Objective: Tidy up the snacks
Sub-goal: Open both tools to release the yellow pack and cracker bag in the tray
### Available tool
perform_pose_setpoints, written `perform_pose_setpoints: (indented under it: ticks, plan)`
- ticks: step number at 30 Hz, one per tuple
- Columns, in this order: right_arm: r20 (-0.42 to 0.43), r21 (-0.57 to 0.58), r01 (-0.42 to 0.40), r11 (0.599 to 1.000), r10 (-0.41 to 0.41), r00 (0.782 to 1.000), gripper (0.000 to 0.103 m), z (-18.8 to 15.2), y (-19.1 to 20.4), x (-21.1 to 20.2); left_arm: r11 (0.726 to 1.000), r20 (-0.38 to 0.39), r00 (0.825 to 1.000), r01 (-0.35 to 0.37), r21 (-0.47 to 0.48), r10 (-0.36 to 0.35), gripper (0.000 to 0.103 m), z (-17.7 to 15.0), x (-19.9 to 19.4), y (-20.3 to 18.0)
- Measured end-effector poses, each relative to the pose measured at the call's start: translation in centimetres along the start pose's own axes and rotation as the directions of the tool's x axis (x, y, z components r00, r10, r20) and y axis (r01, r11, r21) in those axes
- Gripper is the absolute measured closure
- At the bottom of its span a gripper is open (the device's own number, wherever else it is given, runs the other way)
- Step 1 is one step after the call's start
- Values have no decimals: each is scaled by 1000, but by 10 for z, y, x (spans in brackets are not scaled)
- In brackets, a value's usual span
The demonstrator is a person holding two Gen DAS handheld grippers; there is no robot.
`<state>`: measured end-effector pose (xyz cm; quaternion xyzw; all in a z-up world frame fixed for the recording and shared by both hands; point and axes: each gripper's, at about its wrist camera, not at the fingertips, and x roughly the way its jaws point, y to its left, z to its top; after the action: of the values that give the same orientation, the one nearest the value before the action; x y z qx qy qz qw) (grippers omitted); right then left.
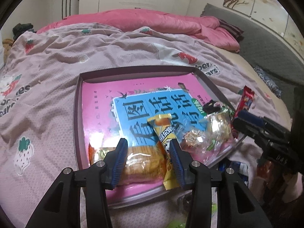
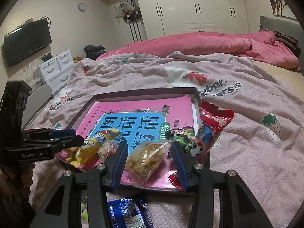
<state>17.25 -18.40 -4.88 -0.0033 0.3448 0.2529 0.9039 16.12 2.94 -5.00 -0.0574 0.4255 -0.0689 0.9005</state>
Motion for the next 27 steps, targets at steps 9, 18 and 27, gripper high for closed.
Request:
perform_pose_setpoints:
  ticks: [9, 18, 27]
  plan:
    - [8, -18, -2, 1000, 2, 1000, 55, 0, 4, -4, 999, -3, 1000, -29, 41, 29, 47, -4, 2, -10]
    - [21, -28, -10, 1000, 11, 1000, 55, 2, 7, -10, 999, 22, 999, -29, 15, 29, 46, 1, -7, -6]
    - [24, -38, -17, 999, 18, 1000, 48, 1, 10, -14, 1000, 54, 998, -24, -3, 24, 41, 6, -23, -5]
